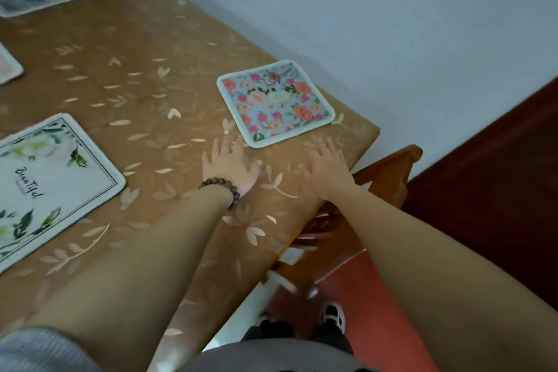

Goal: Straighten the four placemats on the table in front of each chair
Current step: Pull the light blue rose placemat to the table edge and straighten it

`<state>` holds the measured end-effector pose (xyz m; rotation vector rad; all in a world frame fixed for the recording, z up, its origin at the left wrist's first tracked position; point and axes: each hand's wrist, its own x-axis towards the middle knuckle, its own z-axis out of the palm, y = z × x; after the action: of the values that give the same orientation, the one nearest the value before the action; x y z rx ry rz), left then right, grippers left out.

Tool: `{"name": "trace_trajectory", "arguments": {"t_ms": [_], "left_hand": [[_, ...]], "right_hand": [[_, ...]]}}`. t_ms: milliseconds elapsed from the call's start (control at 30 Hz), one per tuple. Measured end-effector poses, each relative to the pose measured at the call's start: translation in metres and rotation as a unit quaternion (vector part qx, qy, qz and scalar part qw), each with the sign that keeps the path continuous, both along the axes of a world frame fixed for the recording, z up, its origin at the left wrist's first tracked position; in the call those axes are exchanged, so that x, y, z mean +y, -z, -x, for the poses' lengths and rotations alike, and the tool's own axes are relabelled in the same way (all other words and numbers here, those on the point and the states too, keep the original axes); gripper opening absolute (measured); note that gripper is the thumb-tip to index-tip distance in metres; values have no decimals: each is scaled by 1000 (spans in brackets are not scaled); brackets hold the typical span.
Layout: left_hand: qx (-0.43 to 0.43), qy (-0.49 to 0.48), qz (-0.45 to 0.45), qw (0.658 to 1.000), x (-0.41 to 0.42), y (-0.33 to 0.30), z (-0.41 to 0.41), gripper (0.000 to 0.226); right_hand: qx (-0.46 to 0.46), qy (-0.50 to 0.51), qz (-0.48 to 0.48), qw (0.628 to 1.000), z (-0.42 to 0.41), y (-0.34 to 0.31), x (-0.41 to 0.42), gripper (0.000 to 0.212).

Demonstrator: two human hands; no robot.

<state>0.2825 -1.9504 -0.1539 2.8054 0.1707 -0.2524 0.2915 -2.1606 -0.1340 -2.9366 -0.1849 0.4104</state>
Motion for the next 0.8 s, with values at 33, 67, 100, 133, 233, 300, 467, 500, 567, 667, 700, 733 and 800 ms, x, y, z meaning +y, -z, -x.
{"name": "trace_trajectory", "arguments": {"t_ms": [33,67,100,133,233,300,467,500,567,667,700,733,800], "left_hand": [[-2,-14,3,1000,-1,1,-6,76],[-3,-27,3,1000,-2,2,-11,76],[-3,-40,0,999,-3,3,-17,76],[-2,-53,-5,999,-5,4,-22,75],[6,-87,-25,996,-16,9,-40,75],[16,-107,-36,993,-26,12,-54,76],[46,-161,-58,984,-60,26,-85,77],[54,-170,-56,982,-68,29,-90,78],[68,-188,-49,979,-83,34,-100,78],[90,-212,-44,972,-96,42,-116,81],[96,-219,-44,970,-98,45,-121,83],[100,-225,-44,968,-99,48,-125,86],[101,-245,-46,963,-97,53,-132,90]], "right_hand": [[2,-9,-1,1000,-10,3,-4,54],[5,-18,-5,1000,-20,7,-7,54],[7,-27,-11,1000,-30,10,-11,53],[6,-39,-19,999,-40,14,-15,53],[1,-70,-41,997,-73,23,-32,50],[7,-93,-38,995,-98,30,-47,50],[34,-112,-64,991,-164,46,-85,54],[38,-113,-71,990,-176,49,-92,55],[43,-114,-79,989,-200,55,-103,56],[41,-100,-83,991,-232,66,-112,53],[41,-97,-81,991,-241,70,-112,52],[44,-95,-77,991,-248,74,-112,54],[52,-90,-71,992,-259,82,-110,62]]}}
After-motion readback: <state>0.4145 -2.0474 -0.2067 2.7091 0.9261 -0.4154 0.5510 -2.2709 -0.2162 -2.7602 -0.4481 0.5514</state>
